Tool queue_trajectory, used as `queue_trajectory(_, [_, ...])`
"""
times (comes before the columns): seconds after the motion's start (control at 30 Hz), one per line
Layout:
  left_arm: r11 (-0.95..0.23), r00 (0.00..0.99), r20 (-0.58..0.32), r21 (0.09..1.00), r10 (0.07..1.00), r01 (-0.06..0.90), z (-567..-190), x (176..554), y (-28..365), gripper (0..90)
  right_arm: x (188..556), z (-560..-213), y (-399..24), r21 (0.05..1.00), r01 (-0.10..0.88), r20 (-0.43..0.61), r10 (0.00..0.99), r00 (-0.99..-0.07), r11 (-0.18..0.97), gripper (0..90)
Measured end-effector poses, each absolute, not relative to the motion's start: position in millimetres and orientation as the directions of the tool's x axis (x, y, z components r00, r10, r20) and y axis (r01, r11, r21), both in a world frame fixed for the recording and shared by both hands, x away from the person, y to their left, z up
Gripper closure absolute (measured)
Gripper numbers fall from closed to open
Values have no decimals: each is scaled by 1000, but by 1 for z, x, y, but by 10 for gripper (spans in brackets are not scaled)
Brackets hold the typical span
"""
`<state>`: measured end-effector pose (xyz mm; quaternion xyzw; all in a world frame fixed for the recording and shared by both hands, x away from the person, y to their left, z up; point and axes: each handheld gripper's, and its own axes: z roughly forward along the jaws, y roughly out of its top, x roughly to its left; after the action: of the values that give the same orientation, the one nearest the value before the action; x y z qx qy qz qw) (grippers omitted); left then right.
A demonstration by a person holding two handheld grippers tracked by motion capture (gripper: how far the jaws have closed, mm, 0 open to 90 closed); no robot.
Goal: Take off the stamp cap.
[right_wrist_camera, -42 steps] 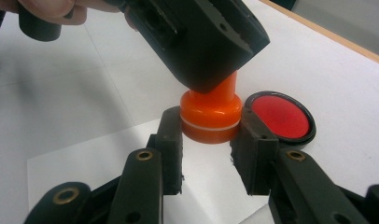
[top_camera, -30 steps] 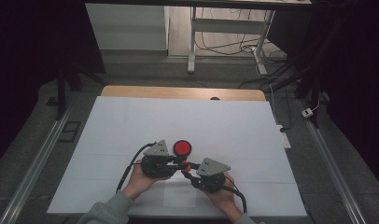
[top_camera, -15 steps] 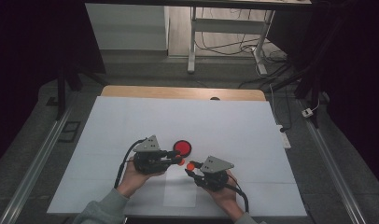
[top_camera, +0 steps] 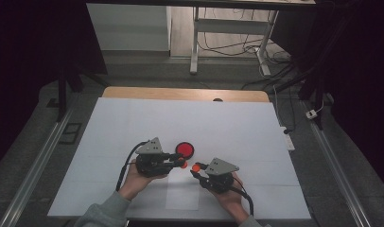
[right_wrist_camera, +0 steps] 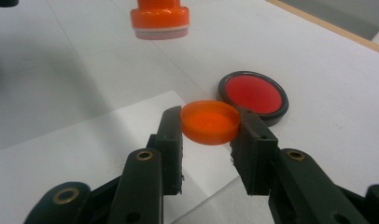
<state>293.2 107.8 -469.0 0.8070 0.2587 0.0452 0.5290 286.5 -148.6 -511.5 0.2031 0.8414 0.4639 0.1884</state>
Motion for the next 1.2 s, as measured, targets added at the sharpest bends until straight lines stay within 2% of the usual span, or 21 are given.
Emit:
queue_trajectory(0.47, [-317,857,-195,871,478,375,-470,294,109,729,287,-512,-161,854,167,-146,534,-833,493,644])
queue_trajectory(1.2, [-320,851,-189,869,490,378,-471,295,110,729,287,-508,-204,855,195,-152,591,-792,480,643])
